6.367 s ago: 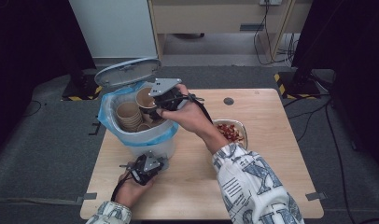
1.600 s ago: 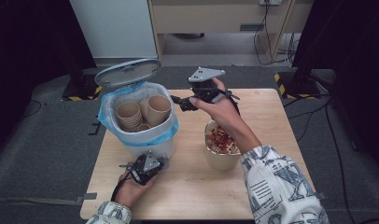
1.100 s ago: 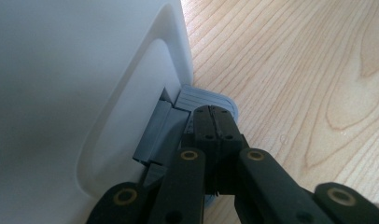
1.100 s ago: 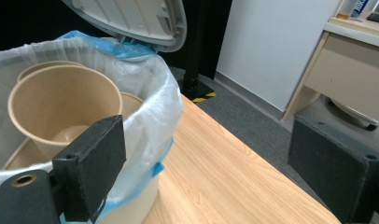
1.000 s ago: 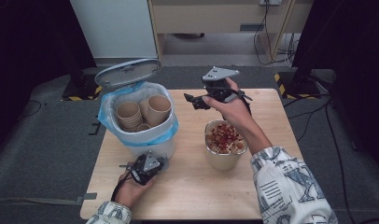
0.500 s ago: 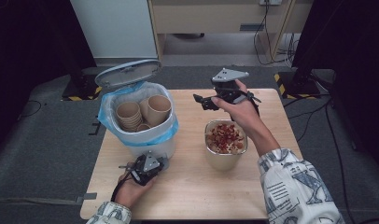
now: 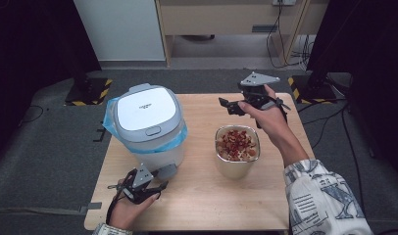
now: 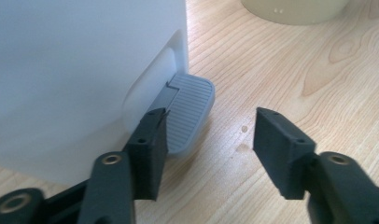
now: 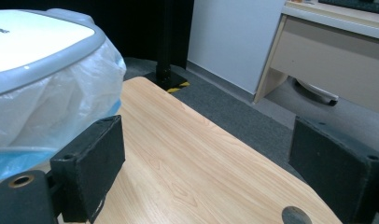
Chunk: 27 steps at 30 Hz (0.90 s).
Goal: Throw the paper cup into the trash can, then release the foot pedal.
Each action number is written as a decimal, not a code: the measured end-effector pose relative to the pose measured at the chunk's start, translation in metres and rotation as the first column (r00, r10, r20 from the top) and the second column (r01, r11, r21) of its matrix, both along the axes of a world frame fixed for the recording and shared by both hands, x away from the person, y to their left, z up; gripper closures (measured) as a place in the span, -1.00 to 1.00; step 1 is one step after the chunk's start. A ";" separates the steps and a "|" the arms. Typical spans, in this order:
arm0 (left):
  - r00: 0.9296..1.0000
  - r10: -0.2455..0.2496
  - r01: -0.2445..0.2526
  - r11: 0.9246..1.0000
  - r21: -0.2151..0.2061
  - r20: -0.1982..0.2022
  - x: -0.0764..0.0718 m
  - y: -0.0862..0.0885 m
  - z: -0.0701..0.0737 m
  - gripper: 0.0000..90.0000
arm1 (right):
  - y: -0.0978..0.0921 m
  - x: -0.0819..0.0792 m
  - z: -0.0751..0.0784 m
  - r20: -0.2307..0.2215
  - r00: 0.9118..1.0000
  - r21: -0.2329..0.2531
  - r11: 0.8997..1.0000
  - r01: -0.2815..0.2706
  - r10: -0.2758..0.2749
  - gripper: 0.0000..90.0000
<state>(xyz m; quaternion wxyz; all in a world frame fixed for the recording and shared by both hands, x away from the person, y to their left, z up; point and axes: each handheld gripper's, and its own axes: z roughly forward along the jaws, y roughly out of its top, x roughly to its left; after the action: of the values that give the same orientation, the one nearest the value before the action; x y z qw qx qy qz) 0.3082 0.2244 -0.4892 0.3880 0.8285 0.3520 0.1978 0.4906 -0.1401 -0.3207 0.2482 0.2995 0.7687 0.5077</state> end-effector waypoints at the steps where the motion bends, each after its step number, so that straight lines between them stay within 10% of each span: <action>1: 1.000 0.006 -0.006 1.000 -0.005 -0.007 0.000 0.002 0.000 -0.11 | -0.002 0.000 0.000 0.001 1.000 -0.001 1.000 0.003 -0.003 -0.76; 27: 0.982 0.175 -0.181 0.980 -0.087 -0.070 0.004 0.040 -0.001 -0.47 | -0.048 -0.005 -0.010 -0.013 0.997 0.012 0.997 0.083 -0.082 -0.76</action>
<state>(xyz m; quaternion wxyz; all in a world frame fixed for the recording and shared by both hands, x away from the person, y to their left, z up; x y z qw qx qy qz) 0.3120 0.2649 -0.4904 0.3956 0.7805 0.4455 0.1896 0.4860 -0.1880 -0.3306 0.2623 0.3356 0.7540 0.5000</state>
